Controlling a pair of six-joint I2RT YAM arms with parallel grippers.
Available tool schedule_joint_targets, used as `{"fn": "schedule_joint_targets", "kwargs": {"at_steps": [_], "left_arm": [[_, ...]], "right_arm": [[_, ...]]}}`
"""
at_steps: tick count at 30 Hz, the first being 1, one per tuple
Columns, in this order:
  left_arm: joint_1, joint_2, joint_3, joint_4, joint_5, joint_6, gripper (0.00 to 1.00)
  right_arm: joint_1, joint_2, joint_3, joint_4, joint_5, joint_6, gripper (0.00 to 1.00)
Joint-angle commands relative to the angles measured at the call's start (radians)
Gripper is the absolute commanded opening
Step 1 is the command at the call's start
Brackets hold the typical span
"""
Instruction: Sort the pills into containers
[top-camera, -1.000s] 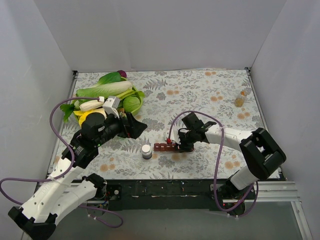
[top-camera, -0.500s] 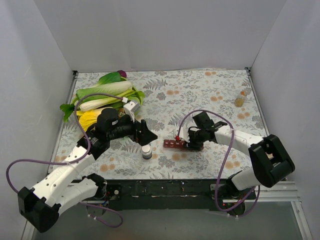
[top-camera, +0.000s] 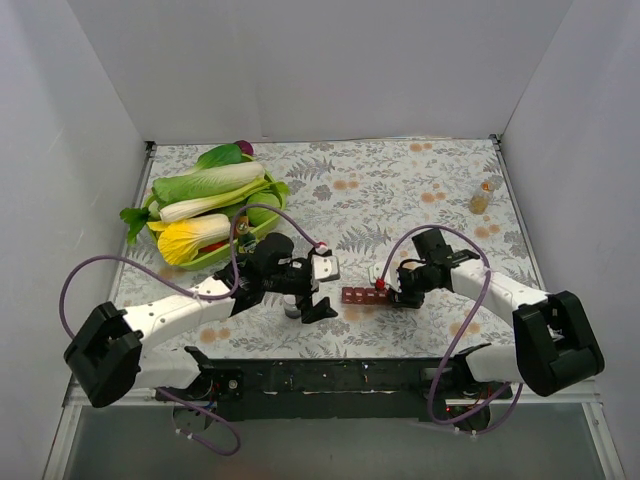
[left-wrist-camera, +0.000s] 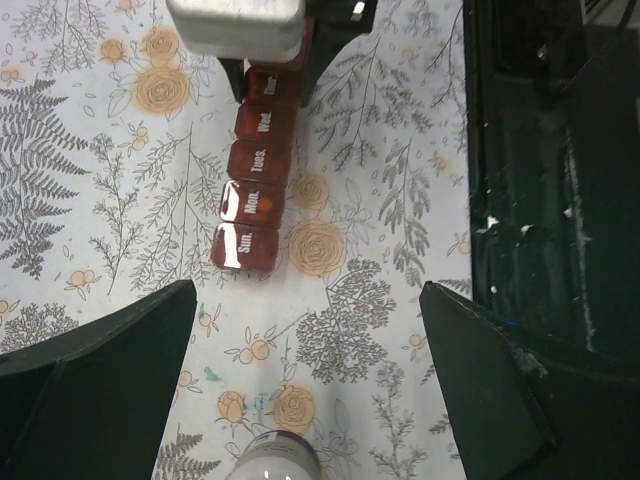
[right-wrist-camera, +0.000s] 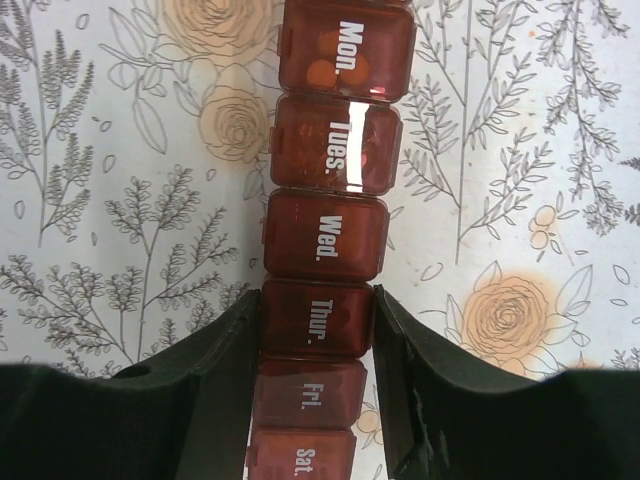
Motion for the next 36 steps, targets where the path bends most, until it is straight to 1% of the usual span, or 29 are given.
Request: {"fn": "schedule_joint_targets", "kwargs": {"at_steps": [1,7,10,11,14,18,20,22,25,31,36], "left_arm": [[-0.013,0.071,-0.024,0.130,-0.001,0.204,0.96],[-0.048,0.165,-0.039,0.200,-0.029,0.232,0.95],[-0.085,0.203,-0.046,0.241,-0.091,0.238,0.93],[-0.094,0.226,-0.046,0.250,-0.145,0.241,0.93],[-0.110,0.260,-0.041,0.273,-0.214,0.243,0.90],[-0.116,0.292,-0.030,0.276,-0.253,0.243,0.86],[-0.116,0.303,-0.024,0.270,-0.262,0.237,0.82],[-0.119,0.315,-0.017,0.272,-0.282,0.225,0.81],[-0.120,0.324,-0.010,0.270,-0.288,0.217,0.75],[-0.130,0.338,0.005,0.275,-0.293,0.209,0.73],[-0.133,0.358,0.019,0.273,-0.283,0.202,0.67]], "right_arm": [[-0.004,-0.052,-0.029,0.010,-0.071,-0.082,0.22],[-0.004,-0.071,-0.036,0.023,-0.089,-0.074,0.21],[-0.004,-0.077,-0.034,0.026,-0.103,-0.071,0.21],[-0.004,-0.078,-0.034,0.026,-0.111,-0.068,0.21],[-0.003,-0.081,-0.033,0.026,-0.114,-0.063,0.20],[-0.003,-0.089,-0.037,0.030,-0.109,-0.060,0.20],[-0.003,-0.089,-0.042,0.038,-0.102,-0.057,0.20],[-0.003,-0.086,-0.043,0.044,-0.094,-0.053,0.20],[-0.003,-0.085,-0.043,0.041,-0.094,-0.052,0.19],[0.002,-0.078,-0.042,0.041,-0.098,-0.048,0.19],[0.005,-0.075,-0.042,0.041,-0.097,-0.046,0.18]]}}
